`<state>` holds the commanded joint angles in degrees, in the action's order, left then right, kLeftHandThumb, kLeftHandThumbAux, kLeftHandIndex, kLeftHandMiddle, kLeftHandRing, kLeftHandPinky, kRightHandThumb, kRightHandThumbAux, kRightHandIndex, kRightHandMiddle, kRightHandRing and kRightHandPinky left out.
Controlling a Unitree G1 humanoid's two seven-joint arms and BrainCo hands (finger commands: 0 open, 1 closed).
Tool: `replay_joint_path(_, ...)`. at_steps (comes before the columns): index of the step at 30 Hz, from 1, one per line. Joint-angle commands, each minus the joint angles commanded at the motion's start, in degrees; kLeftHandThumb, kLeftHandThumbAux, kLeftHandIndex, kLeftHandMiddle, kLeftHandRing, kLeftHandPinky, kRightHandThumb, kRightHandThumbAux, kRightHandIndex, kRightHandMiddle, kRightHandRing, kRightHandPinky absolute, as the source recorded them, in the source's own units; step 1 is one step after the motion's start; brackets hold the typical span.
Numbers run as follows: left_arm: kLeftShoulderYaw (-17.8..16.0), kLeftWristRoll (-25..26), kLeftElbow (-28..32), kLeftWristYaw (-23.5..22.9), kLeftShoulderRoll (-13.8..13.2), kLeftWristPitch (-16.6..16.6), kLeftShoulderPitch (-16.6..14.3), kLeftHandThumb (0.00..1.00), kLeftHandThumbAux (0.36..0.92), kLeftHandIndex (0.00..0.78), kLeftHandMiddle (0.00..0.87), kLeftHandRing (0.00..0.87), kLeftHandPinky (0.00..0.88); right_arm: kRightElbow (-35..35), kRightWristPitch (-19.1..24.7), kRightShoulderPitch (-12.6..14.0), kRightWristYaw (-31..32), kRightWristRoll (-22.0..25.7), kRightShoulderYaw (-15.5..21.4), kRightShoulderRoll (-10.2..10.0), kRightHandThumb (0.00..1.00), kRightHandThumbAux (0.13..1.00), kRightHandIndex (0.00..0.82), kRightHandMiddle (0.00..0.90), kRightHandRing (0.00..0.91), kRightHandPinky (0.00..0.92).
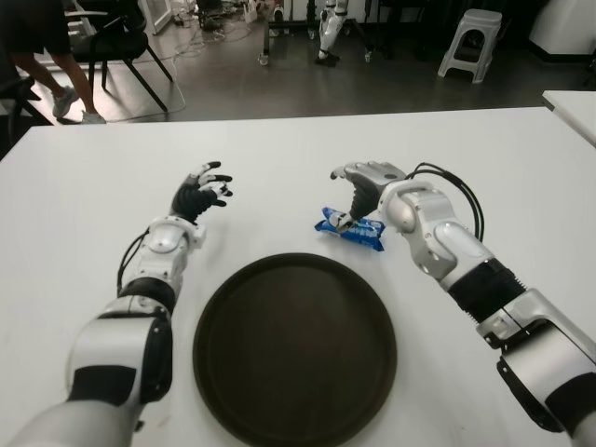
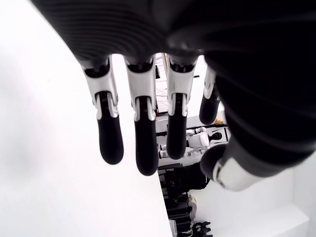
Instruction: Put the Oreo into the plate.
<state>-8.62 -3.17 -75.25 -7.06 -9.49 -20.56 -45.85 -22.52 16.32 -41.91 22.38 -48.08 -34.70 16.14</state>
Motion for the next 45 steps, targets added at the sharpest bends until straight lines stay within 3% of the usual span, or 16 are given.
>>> replay_joint_path(9,0.18,-0.18,0.0,-0.03,-0.08,-0.14,0.01,0.224,0.703,0.167,0.305,0.381,0.41,0.0,2.08,0.18,0.05,-1.24,-0.37,-0.88,0.0,0.702,0.152,0.185,0.213,0.234)
replay_joint_path(24,0.11,-0.09,0.01,0.02,-0.11,0.22,-0.08,0.239,0.691,0.165,0.306,0.38,0.393,-0.9,3.69,-0.5,0.48,-1.74,-0.88,-1.5,0.0,0.688,0.169,0.196,0.231,0.264)
replay_joint_path(35,0.43,-0.38,0.08,0.57,-0.22,0.23,0.04,0.236,0.699,0.166,0.301,0.363,0.404,-6.73,3.01,-2.22,-2.15,-1.81,-0.8,-2.47,0.0,0.702,0.19,0.215,0.247,0.284)
replay_joint_path(45,0.5,-0.47,0.09,0.97,-0.23,0.28,0.01,0.235,0.696,0.169,0.305,0.368,0.418,-11.3,1.36,-3.96,-3.06,-1.39,-1.06,-3.0,0.0,0.712,0.15,0.189,0.222,0.251)
